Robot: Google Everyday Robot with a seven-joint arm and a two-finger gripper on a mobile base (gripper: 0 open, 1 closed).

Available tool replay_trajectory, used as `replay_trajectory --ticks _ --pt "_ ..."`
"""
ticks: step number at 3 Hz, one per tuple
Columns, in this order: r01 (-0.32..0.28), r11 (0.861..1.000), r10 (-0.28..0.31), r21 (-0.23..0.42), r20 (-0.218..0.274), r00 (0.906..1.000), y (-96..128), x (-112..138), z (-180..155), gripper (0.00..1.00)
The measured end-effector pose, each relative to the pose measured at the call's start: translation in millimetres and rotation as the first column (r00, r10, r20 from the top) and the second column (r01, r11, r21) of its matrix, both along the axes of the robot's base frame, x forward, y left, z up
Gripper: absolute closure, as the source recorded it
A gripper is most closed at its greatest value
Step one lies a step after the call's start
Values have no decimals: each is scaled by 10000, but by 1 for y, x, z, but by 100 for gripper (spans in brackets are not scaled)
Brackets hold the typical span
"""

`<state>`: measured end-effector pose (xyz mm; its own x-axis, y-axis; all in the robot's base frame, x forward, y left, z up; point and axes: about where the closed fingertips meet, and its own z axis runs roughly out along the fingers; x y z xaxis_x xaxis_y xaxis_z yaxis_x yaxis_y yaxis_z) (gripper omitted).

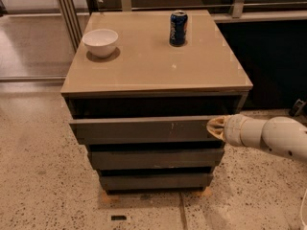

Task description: Close top drawer

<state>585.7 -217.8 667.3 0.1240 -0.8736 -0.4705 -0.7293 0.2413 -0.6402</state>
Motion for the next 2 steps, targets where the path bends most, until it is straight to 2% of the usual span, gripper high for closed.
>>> replay_trajectory --ticks 1,2 --pt "224 9996 -225 153 51 9997 -3 22 -1 100" --pt "224 9996 -225 154 51 9997 -3 22 -1 100"
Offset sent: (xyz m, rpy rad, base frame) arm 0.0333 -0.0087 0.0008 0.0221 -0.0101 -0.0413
